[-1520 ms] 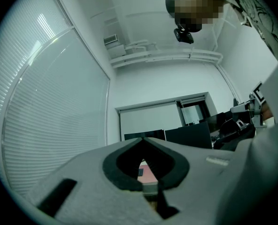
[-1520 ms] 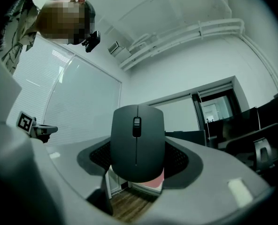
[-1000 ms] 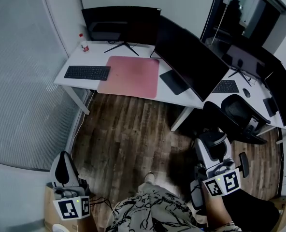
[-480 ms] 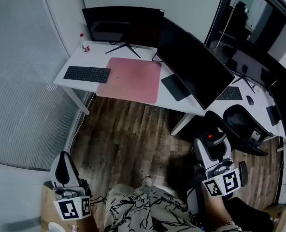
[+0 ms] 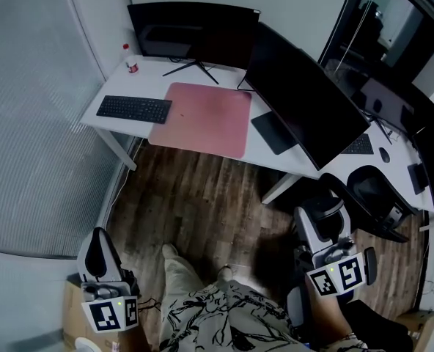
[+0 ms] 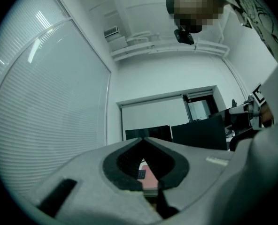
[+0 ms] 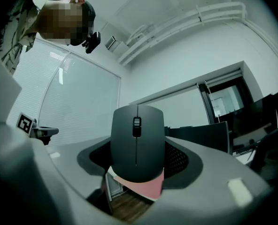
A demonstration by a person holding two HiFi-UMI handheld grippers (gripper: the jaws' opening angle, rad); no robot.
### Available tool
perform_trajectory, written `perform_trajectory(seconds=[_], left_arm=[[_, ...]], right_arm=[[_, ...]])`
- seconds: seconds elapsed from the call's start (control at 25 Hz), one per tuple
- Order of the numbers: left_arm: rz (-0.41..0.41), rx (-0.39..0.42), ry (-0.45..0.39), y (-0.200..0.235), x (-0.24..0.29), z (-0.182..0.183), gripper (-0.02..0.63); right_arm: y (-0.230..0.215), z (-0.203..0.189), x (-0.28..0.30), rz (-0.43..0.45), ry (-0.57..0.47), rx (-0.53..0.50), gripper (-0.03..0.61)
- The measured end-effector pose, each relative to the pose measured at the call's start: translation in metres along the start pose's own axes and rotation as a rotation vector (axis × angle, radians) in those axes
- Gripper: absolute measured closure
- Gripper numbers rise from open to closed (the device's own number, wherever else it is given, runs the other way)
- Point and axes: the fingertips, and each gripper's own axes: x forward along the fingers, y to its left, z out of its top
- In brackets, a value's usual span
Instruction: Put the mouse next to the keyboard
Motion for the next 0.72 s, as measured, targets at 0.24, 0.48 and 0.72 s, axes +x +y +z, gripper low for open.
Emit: perform_trajectory(seconds=[0.24,0.48,0.72], left_arm=[[-0.017,0.005,-0.018,0.034,0.036,0.001,0.617],[-0.034,-0.005,-0.024,0.056,0.067,-0.001,0.617],[-0.047,-0.009,-0.023,0.072,0.092,-0.004,0.618]], right_arm=[[0.015,-0.001,0.037,-0.018,-0.008,-0.012,0.275],[0.025,-0.002,0.068,-0.031,-0.011,-0.012,0.275],[0.027,-0.004,0.091,-0.053,-0.009,-0.007,0.275]])
